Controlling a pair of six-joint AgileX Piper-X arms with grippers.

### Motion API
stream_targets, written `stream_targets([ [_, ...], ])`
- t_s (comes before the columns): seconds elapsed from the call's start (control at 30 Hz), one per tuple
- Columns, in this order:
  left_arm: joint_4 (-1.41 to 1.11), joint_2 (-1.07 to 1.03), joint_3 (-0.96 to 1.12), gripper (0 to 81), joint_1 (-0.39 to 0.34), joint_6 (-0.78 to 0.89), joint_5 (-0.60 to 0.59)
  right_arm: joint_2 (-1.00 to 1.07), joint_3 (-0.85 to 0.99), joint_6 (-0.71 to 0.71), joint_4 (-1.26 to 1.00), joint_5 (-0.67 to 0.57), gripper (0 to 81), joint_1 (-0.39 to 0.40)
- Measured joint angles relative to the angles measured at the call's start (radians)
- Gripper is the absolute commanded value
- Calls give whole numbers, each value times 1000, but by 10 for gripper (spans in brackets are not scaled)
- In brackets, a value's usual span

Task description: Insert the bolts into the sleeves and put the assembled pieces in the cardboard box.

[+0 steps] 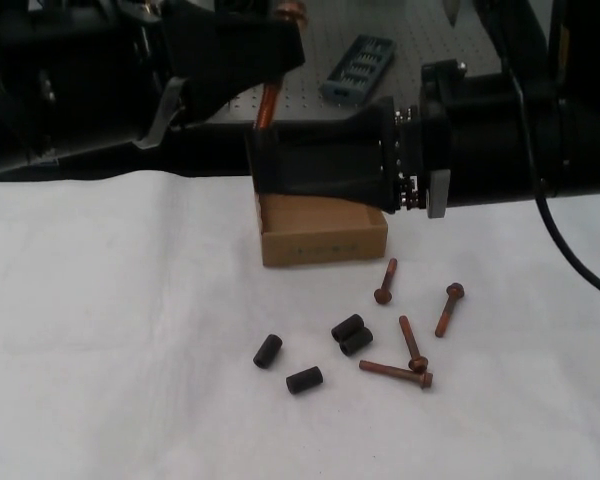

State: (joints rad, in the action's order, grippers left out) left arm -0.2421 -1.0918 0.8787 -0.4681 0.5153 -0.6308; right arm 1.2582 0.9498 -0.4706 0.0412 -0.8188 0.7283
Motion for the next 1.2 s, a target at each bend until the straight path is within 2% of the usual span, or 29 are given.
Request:
stream_targets([
  [0.8, 143, 48, 5, 6, 12, -72, 25, -7, -7, 29, 51, -29, 29, -50],
  [1.2, 156, 59, 5, 6, 12, -81, -2, -7, -7, 170, 56, -113, 29, -64],
])
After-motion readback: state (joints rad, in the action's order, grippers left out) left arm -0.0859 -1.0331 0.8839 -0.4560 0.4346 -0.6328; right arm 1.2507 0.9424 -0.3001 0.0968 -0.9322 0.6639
